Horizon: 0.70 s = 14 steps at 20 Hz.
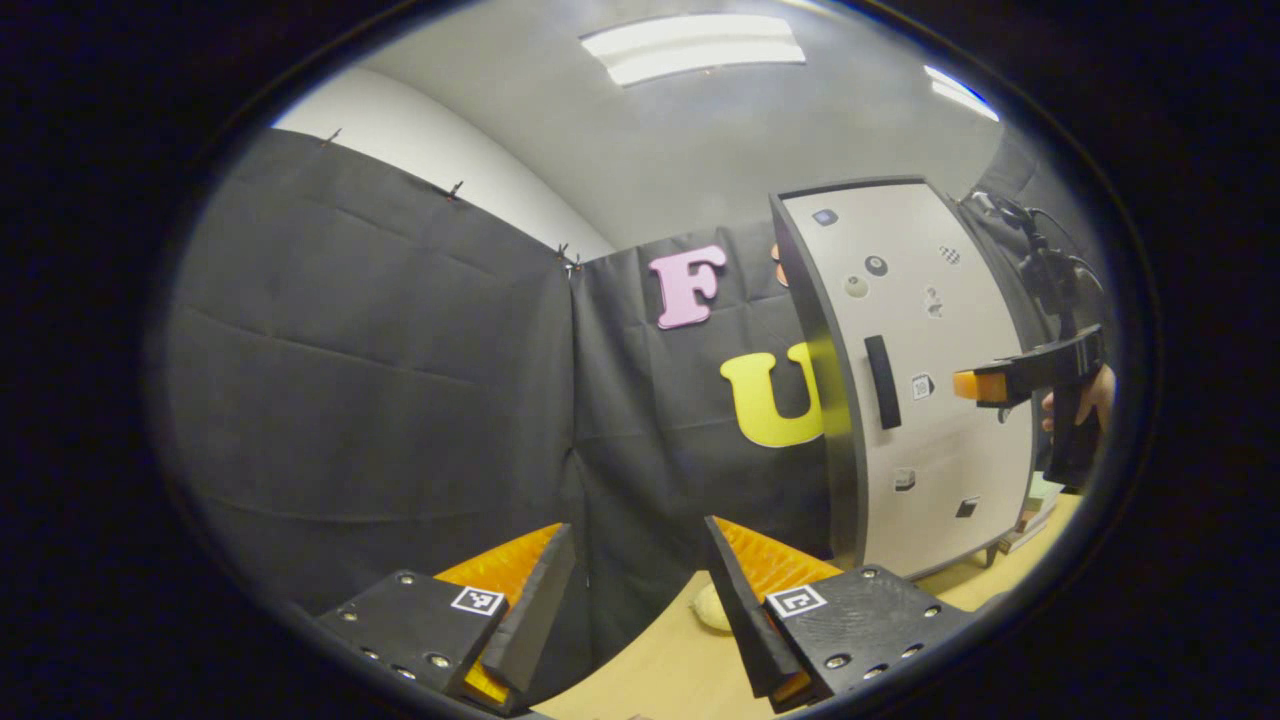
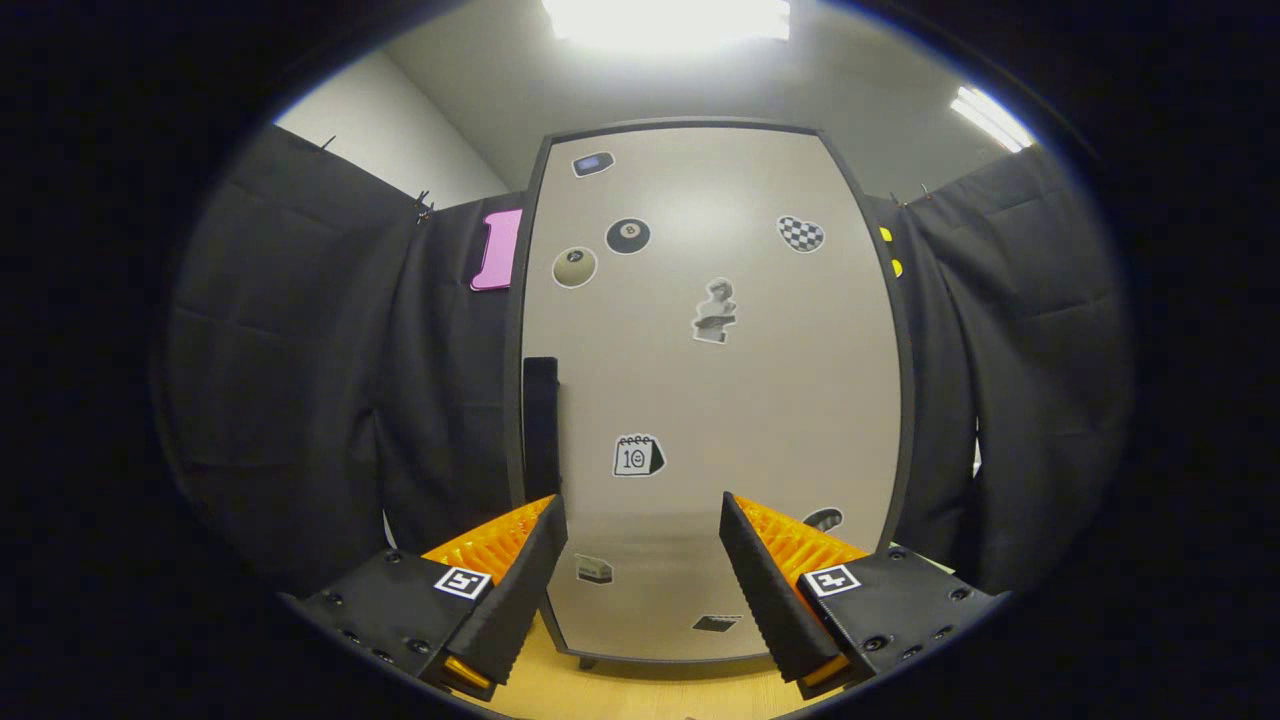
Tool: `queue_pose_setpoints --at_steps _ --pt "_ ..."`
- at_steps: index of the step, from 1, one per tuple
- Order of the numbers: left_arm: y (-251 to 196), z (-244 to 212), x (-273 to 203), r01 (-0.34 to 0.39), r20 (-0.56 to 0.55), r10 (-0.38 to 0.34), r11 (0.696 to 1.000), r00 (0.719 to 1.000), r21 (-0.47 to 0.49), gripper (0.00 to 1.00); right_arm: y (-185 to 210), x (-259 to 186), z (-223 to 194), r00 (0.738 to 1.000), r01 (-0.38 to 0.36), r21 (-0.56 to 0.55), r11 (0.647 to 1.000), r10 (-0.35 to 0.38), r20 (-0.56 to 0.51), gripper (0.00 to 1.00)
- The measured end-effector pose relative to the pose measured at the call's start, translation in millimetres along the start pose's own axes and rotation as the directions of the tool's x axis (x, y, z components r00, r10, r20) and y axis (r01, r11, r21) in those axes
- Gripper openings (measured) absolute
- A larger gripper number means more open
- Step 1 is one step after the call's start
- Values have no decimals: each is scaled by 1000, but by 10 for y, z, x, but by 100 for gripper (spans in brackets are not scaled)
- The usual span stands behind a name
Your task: Open the cabinet door with the right hand, grasp the bottle in the cabinet with the left hand and place it on the coaster, then close the cabinet door with the right hand.
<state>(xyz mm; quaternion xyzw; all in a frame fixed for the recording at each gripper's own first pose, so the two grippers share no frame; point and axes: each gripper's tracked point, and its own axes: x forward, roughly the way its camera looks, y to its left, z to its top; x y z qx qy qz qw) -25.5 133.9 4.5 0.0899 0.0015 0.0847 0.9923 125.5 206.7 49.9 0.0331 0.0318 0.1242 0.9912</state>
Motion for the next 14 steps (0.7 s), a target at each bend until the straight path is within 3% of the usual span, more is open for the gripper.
queue_pose_setpoints --at_steps 7,14 --pt "468 -175 -64 -89 -33 89 996 995 8 80 481 455 189 999 -49 17 999 48 16 98" --pt "640 -328 -61 -145 -68 146 989 987 8 77 753 930 116 996 -56 -28 998 54 -69 94"
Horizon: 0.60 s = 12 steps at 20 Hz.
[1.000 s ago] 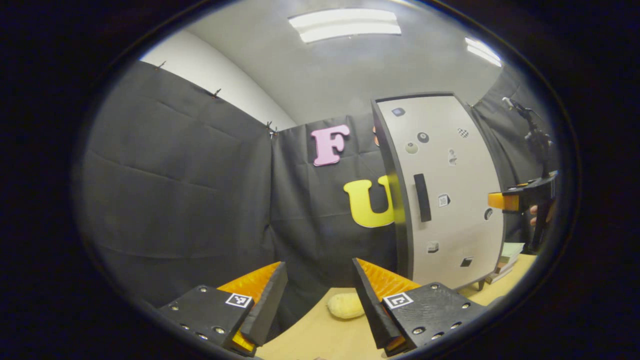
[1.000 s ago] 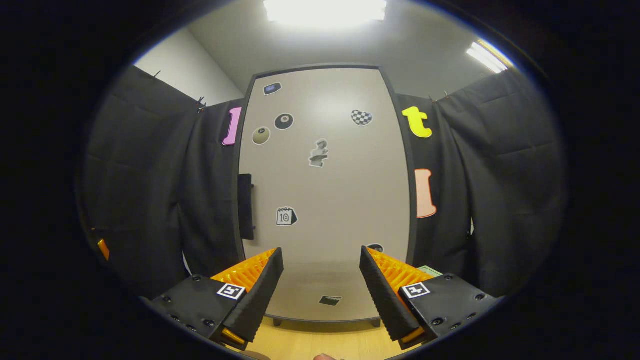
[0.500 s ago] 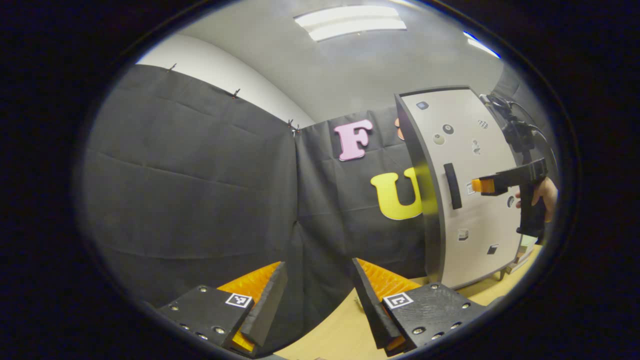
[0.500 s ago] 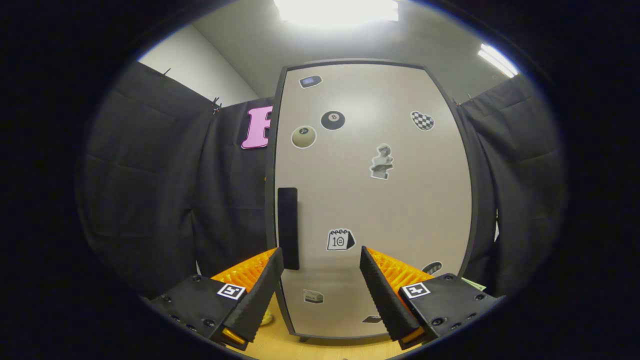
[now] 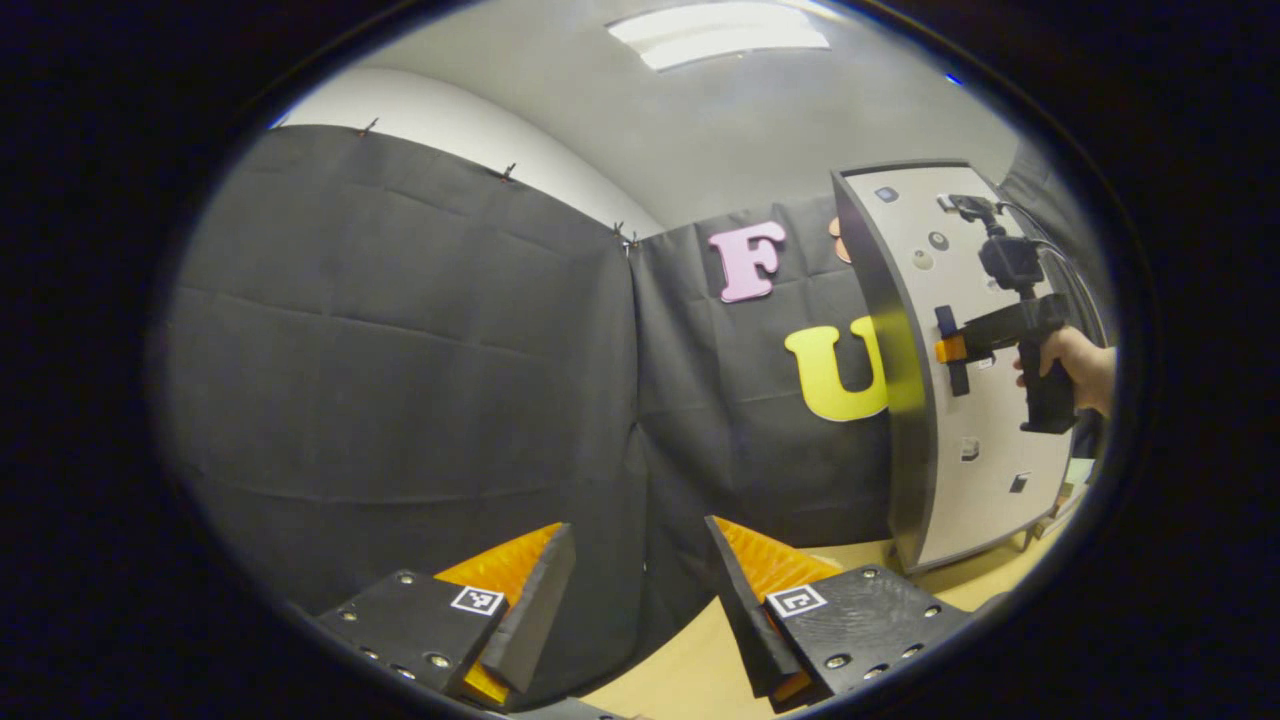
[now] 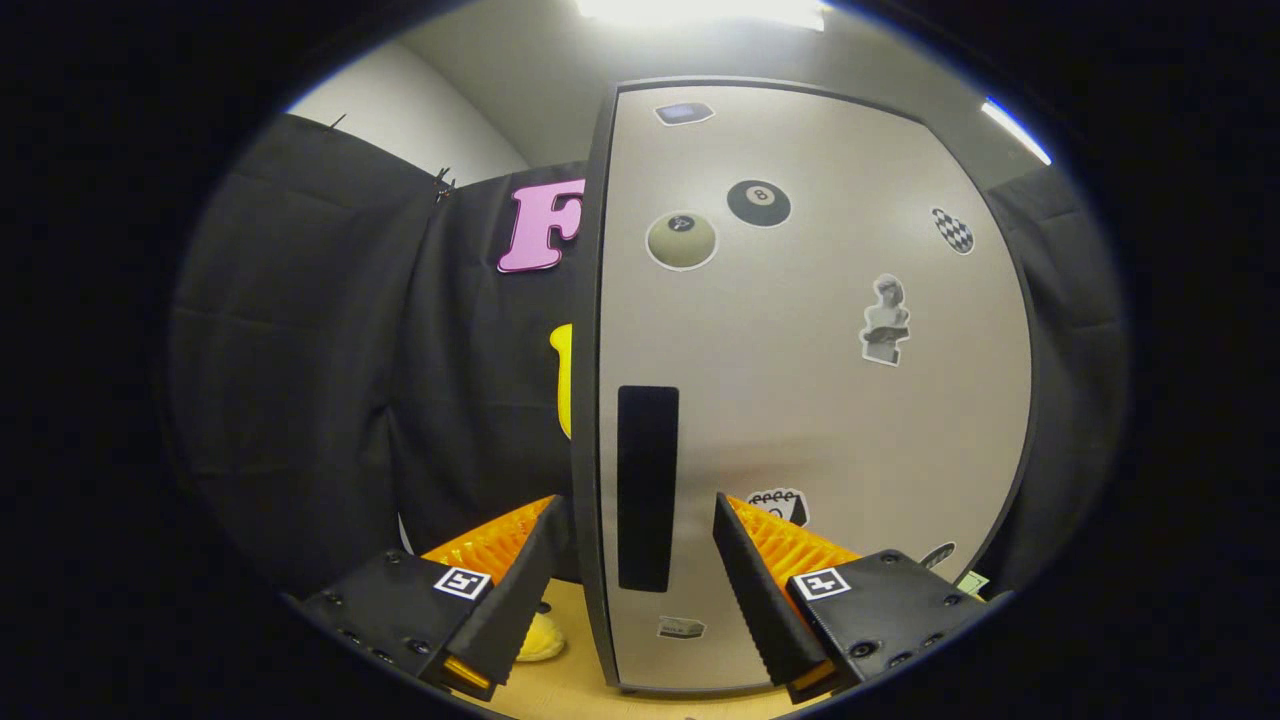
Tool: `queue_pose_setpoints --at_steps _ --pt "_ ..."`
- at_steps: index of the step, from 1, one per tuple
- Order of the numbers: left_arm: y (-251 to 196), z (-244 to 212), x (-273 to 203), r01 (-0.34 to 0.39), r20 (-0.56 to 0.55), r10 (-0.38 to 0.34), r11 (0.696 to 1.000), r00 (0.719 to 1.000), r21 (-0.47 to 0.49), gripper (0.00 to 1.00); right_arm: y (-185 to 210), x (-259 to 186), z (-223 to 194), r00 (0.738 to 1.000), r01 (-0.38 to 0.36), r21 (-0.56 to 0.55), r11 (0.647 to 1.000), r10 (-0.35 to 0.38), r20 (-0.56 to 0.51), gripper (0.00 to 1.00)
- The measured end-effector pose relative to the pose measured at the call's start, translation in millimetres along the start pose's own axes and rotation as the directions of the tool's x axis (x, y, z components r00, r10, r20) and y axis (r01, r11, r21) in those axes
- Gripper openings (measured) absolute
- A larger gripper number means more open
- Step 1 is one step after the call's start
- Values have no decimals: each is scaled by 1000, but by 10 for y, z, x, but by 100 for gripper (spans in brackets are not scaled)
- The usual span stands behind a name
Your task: Open the cabinet door with the right hand, grasp the bottle in the cabinet with the left hand and place it on the coaster, then close the cabinet door with the right hand.
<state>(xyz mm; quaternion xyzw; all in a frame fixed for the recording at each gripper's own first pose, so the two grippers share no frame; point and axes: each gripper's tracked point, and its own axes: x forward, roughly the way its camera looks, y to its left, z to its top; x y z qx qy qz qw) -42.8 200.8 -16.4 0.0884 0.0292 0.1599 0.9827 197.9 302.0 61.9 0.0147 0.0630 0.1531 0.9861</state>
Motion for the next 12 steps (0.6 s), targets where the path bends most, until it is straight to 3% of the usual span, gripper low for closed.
queue_pose_setpoints --at_steps 1,6,7,10,12 --pt "10 -5 7 -5 -1 5 1000 1000 -2 77 22 50 -5 1000 1 -5 1000 -1 -7 94" --pt "33 -58 7 -25 -7 25 1000 1000 -11 77 -5 222 -134 997 21 19 1000 -19 -69 63" --pt "26 -45 15 -24 -5 24 1000 1000 -11 77 -86 230 -149 996 56 24 998 -54 -74 62" --pt "-8 -41 -7 -16 3 16 1000 1000 -11 77 -77 219 -156 995 41 63 997 -35 -93 28" --pt "-28 -17 -21 -2 7 2 1000 1000 -18 77 -88 171 -157 994 38 36 999 -34 -103 29"
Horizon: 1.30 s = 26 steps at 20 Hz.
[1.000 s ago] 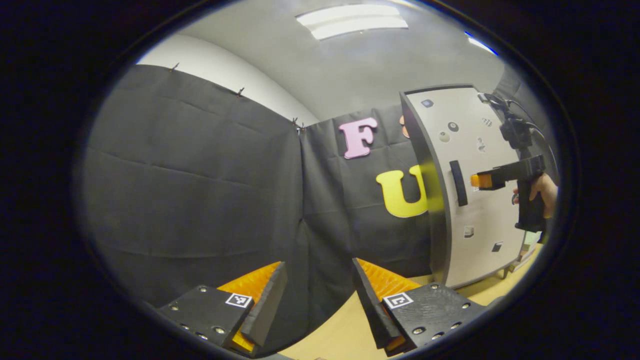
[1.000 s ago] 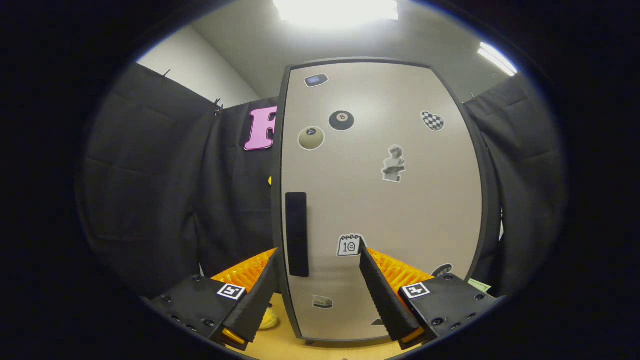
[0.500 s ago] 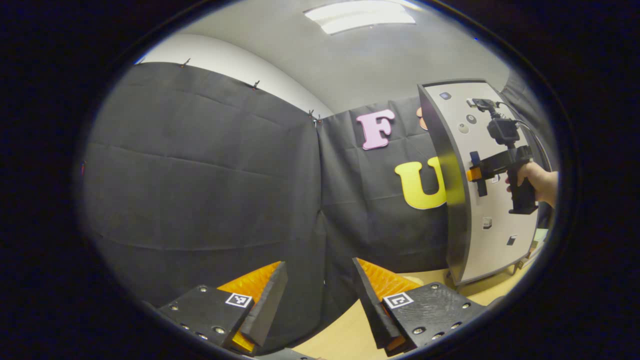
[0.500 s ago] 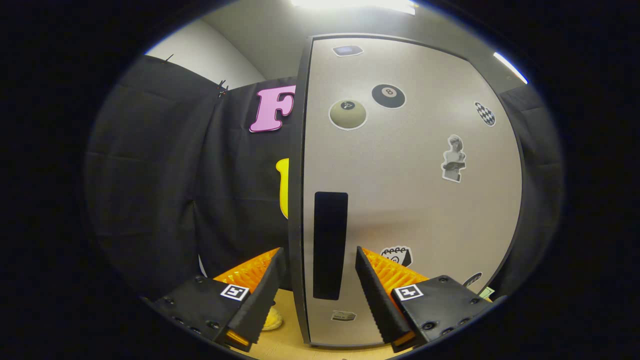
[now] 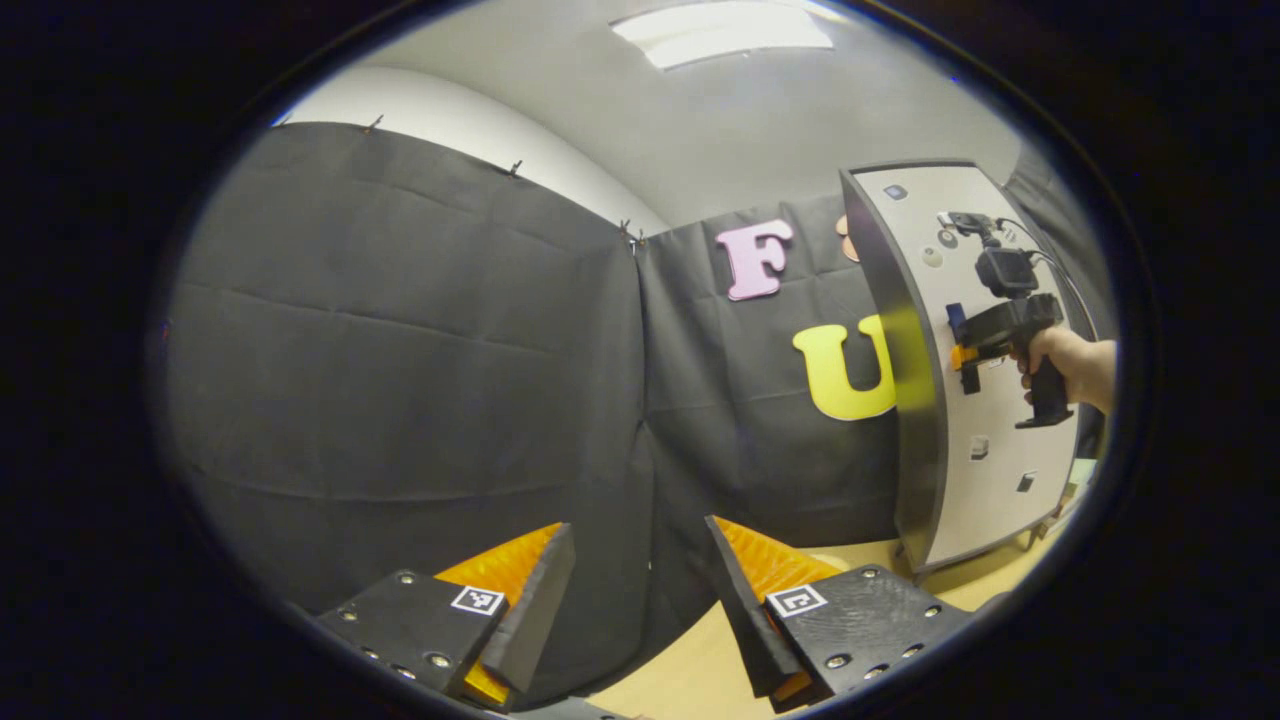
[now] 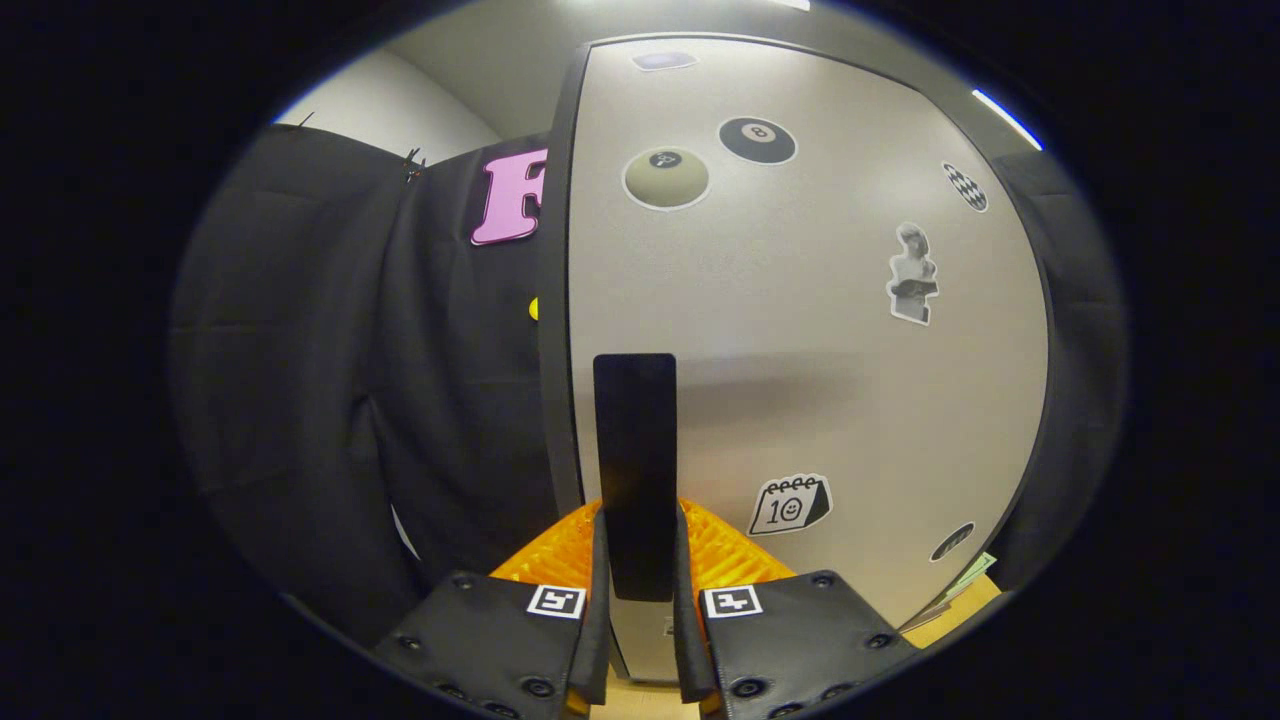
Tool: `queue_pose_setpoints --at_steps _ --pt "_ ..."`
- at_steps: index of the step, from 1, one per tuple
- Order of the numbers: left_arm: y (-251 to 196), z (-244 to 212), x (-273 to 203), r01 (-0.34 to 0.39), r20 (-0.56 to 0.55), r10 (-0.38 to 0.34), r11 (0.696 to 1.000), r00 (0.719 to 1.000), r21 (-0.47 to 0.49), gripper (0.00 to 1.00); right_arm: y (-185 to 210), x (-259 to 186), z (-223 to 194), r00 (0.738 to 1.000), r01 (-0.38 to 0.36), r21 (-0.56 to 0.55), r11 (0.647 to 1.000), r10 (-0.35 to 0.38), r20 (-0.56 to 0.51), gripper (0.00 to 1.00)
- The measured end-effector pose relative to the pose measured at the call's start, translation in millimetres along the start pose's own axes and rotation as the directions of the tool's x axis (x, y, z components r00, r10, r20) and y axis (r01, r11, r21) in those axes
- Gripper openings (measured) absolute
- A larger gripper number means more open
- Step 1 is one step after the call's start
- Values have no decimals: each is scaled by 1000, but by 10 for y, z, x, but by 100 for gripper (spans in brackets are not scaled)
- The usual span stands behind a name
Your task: Open the cabinet door with the right hand, grasp the bottle in the cabinet with the left hand and place it on the coaster, then close the cabinet door with the right hand.
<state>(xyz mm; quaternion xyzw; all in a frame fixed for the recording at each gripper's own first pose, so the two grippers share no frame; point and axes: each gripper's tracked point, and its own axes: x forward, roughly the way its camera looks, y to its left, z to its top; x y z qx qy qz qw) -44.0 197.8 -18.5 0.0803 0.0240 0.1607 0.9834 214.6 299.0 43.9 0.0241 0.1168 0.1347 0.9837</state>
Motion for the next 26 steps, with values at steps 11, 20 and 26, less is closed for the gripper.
queue_pose_setpoints --at_steps 11,20,26 --pt "-287 201 -182 174 44 -174 985 984 -5 80 21 -562 10 989 -148 -4 989 148 -5 20" --pt "-1184 231 -72 370 52 -367 928 929 -47 77 -166 -865 11 986 -167 -9 986 167 -3 20" --pt "-1732 173 -8 472 49 -470 878 881 -74 77 -326 -970 -18 986 -165 20 986 164 13 20"
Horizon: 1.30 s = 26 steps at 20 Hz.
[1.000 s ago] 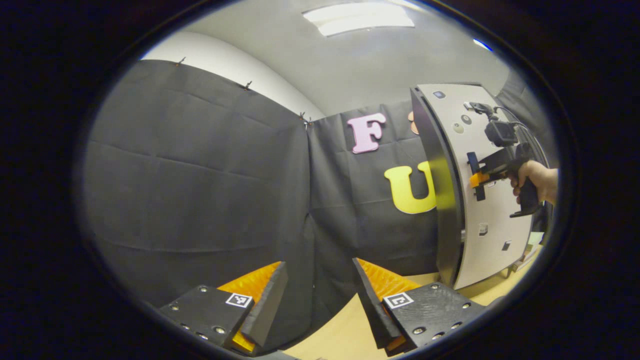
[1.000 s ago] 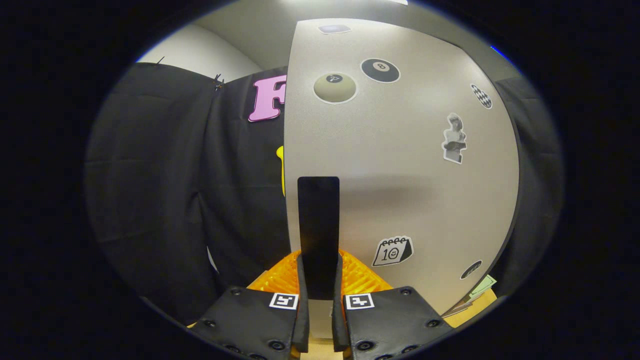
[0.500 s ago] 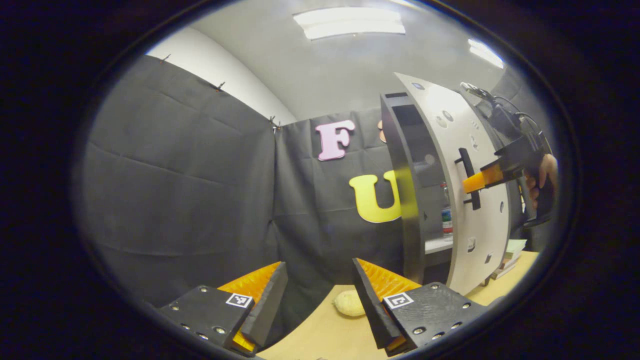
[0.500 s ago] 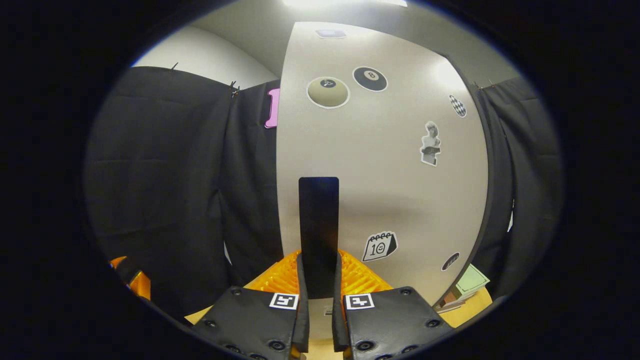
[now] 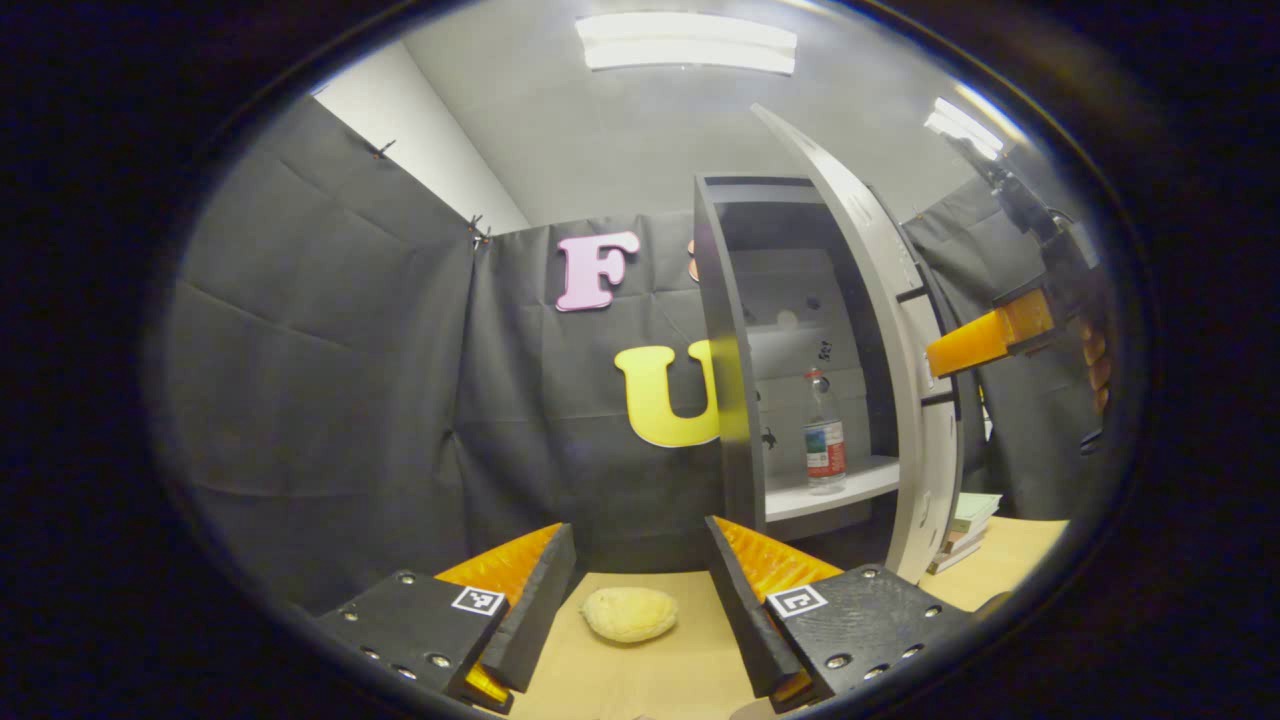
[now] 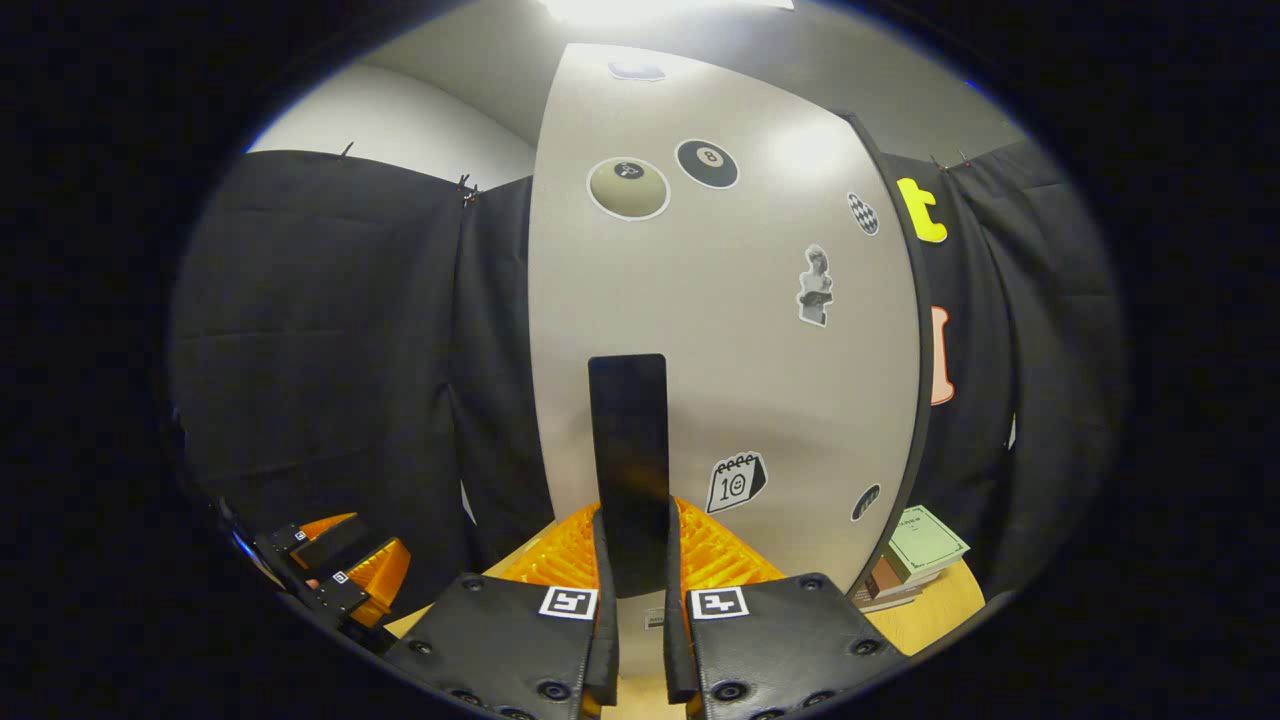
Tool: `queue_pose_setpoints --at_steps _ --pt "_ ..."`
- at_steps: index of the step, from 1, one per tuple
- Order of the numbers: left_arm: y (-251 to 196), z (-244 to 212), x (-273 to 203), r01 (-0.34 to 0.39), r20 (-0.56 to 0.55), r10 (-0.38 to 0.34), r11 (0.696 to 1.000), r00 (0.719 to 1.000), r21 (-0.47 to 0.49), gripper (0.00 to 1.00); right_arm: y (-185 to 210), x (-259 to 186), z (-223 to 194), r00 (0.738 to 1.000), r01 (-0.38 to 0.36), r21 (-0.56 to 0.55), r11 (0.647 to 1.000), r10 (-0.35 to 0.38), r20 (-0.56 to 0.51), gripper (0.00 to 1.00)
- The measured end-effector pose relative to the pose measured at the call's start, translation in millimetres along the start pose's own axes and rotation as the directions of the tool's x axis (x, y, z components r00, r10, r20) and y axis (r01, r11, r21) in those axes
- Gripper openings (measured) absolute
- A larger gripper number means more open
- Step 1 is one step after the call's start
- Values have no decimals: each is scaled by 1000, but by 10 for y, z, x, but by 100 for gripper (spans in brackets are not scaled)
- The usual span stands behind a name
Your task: Open the cabinet door with the right hand, grasp the bottle in the cabinet with the left hand and place it on the coaster, then close the cabinet door with the right hand.
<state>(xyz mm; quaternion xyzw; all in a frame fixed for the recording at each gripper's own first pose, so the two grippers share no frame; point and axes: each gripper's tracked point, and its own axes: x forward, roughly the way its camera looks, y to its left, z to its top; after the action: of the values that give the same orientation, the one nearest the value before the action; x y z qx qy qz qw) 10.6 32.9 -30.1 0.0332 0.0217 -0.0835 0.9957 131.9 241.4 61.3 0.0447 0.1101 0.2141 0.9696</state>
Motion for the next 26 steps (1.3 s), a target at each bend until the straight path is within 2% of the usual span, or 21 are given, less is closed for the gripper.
queue_pose_setpoints --at_steps 5,7,15,21,24,26 --pt "-290 -131 186 63 -39 -66 996 997 -58 80 -80 -176 -2 997 72 27 997 -73 40 20" --pt "-375 -132 233 82 -35 -84 994 996 -75 80 -89 -273 -10 995 95 36 995 -96 42 17" --pt "-821 5 200 159 -1 -160 982 987 -101 77 -294 -556 -47 985 172 20 985 -172 3 17" --pt "-1228 89 98 235 14 -235 968 972 -93 77 -523 -708 -27 971 240 51 969 -241 5 16" --pt "-1371 143 51 249 18 -248 964 969 -92 77 -677 -786 -29 959 282 42 958 -282 -5 16" --pt "-1413 166 27 234 21 -233 968 972 -91 77 -773 -827 -7 953 303 36 952 -303 -1 16"
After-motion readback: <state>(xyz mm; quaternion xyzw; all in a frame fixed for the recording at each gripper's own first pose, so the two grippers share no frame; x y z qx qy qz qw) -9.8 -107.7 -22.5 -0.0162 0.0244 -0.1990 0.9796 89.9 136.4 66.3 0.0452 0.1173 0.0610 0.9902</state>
